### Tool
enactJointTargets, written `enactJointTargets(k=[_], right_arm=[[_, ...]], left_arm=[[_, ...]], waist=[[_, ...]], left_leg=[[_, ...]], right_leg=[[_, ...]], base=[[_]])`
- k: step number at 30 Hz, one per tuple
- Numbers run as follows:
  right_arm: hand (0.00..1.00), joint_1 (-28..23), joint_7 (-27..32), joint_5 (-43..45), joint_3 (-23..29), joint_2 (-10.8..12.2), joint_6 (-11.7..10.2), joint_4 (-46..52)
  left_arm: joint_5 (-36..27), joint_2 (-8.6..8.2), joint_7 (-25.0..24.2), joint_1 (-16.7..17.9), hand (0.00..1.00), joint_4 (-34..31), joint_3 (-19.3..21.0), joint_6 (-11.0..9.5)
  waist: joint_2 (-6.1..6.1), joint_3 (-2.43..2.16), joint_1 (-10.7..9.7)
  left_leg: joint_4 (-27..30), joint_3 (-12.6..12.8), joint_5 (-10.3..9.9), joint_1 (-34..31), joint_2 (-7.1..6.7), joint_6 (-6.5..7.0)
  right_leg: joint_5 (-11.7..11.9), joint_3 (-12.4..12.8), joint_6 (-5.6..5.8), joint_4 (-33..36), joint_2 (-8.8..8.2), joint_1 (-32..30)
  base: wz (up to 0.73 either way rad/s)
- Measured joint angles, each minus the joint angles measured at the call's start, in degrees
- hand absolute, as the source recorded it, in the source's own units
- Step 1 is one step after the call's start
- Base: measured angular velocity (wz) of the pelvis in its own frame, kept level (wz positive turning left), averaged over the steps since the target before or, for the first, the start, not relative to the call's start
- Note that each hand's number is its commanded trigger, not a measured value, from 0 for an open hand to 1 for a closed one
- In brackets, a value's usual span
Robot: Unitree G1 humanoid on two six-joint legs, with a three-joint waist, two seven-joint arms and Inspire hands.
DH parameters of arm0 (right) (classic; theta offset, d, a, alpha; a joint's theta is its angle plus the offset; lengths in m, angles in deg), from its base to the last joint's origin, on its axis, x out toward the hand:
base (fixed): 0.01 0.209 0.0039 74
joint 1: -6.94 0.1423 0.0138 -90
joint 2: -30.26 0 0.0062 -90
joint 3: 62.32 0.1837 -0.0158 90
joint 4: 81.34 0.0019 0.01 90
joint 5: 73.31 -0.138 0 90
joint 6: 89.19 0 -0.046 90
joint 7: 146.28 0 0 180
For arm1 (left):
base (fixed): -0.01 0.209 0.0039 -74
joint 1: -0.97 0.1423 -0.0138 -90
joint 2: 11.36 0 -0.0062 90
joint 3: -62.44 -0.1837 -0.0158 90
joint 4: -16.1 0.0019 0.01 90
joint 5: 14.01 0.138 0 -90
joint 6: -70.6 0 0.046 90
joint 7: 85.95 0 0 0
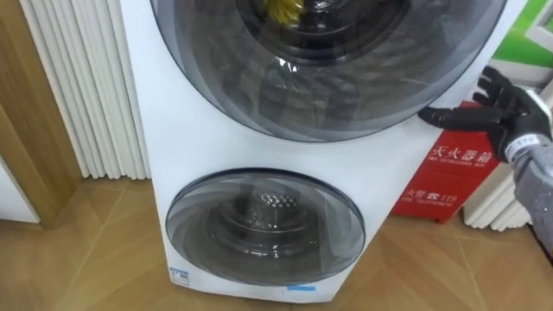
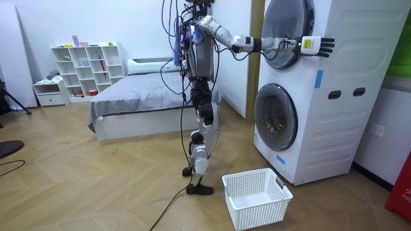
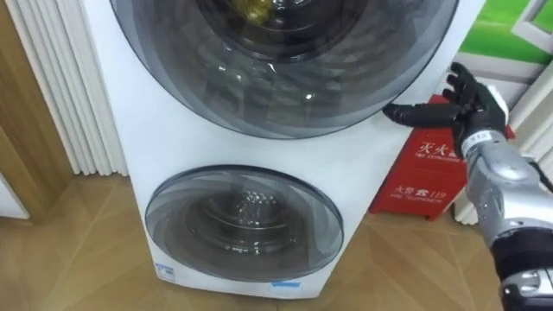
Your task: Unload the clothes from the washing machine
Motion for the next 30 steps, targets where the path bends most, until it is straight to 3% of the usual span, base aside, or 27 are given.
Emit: enactJointTargets(k=[4,5,6,7,8,9,10,11,12,13,14,18,22,30], right_arm=[[0.0,0.0,2.0,2.5,-2.1,-0.6,1.5,4.3],[0.0,0.0,2.2,2.9,-2.7,-0.6,1.9,4.6],[0.0,-0.1,2.4,3.5,-3.5,-0.3,2.5,6.2],[0.0,-0.1,2.5,3.8,-4.1,-0.3,2.7,8.1],[0.0,0.2,2.6,4.0,-4.5,-0.3,3.1,12.7],[0.0,0.0,3.1,4.0,-4.9,-0.5,2.9,14.6],[0.0,-0.1,4.6,3.9,-6.4,-0.5,3.1,15.0],[0.0,-0.2,5.6,4.2,-6.5,0.2,3.2,15.1],[0.0,-0.2,6.0,4.8,-6.5,0.1,3.3,15.1],[0.0,-0.2,6.7,6.1,-6.5,0.1,3.8,15.3],[0.0,-0.3,7.0,6.3,-6.5,-0.1,4.3,15.7],[0.0,-0.3,7.4,6.6,-6.5,-0.1,5.9,17.3],[0.0,-0.6,8.1,11.5,-6.5,0.2,7.6,19.5],[0.0,-7.9,11.1,15.2,-6.3,1.4,7.7,29.1]], left_arm=[[0.0,0.25,0.3,0.0,0.0,0.1,0.0,0.1],[-0.1,0.32,0.6,-0.1,0.0,0.2,-0.1,0.1],[0.0,0.64,0.8,0.1,0.0,0.6,0.2,-0.1],[0.0,1.11,0.9,0.2,0.0,0.7,0.6,-0.2],[1.2,1.5,0.9,0.4,0.0,1.1,2.2,0.0],[1.9,1.15,1.2,0.9,0.0,1.8,2.4,0.1],[2.1,0.72,1.6,0.6,0.0,2.2,1.7,0.4],[1.8,0.71,1.6,0.4,0.0,1.2,0.4,0.4],[1.8,0.7,1.6,0.3,0.0,0.7,-0.4,0.2],[1.9,0.6,1.7,0.4,0.0,-1.1,-1.4,0.0],[1.9,0.48,1.8,0.3,0.0,-1.5,-1.7,0.2],[2.0,0.4,2.0,0.2,0.0,-1.8,-2.3,1.8],[2.0,0.41,2.0,0.4,0.0,-2.3,-2.5,2.7],[1.7,0.43,2.3,0.2,0.0,-2.3,-5.4,2.5]], waist=[[0.03,0.01,0.3],[0.28,0.15,0.5],[0.84,0.4,0.7],[0.73,0.42,0.8],[-0.59,0.2,0.7],[-0.31,0.29,0.2],[0.56,0.42,-0.5],[0.11,0.67,-1.3],[0.06,0.67,-1.4],[-0.36,0.53,-0.9],[-0.34,0.52,-0.9],[-0.43,0.48,-0.7],[-0.2,0.35,-0.5],[1.07,-0.05,-0.5]], left_leg=[[0.0,-1.1,0.1,0.2,0.6,0.0],[-0.2,-3.7,0.3,1.1,1.59,0.1],[-0.6,-7.8,0.3,2.0,3.1,0.06],[-0.6,-8.5,0.2,1.8,3.61,-0.04],[-0.5,-8.4,-0.7,1.3,3.46,-1.36],[-0.5,-7.8,-2.0,1.8,3.69,-2.73],[-0.4,-4.6,-2.7,2.6,4.81,-4.4],[-1.2,-1.0,-2.3,1.6,5.23,-4.4],[-1.7,-0.3,-1.4,0.6,5.35,-4.29],[-0.9,1.0,0.9,-1.0,5.13,-3.2],[-0.8,0.7,0.9,-1.1,4.83,-3.05],[-0.8,0.7,1.0,-1.4,3.48,-2.9],[-0.7,0.5,1.0,-1.4,3.47,-3.04],[-0.2,0.9,1.1,-0.2,3.47,-3.05]], right_leg=[[0.0,-0.1,0.0,3.0,0.28,-1.8],[-0.6,-0.6,-0.43,8.5,0.37,-4.6],[-3.0,0.8,-1.61,9.2,2.89,-8.1],[-1.5,1.9,-3.57,4.7,4.22,-9.5],[7.2,0.4,-4.76,-2.6,4.82,-11.4],[9.7,-1.2,-5.24,-1.5,4.02,-11.6],[9.6,-1.7,-5.62,0.6,4.39,-11.0],[9.6,-1.3,-5.58,0.9,3.62,-10.1],[9.6,-1.3,-5.49,0.9,3.39,-10.0],[9.1,-1.3,-4.8,0.8,2.98,-10.0],[8.7,-1.0,-4.18,0.7,2.83,-10.1],[7.7,0.0,-4.14,0.8,2.33,-10.3],[7.4,-0.3,-4.27,1.2,2.29,-10.3],[7.3,-0.2,-4.25,1.0,2.32,-9.0]], base=[[-0.21],[-0.52],[-0.66],[-0.73],[-0.42],[-0.15],[0.29],[0.37],[0.26],[0.06],[0.0],[-0.03],[0.04],[-0.01]])
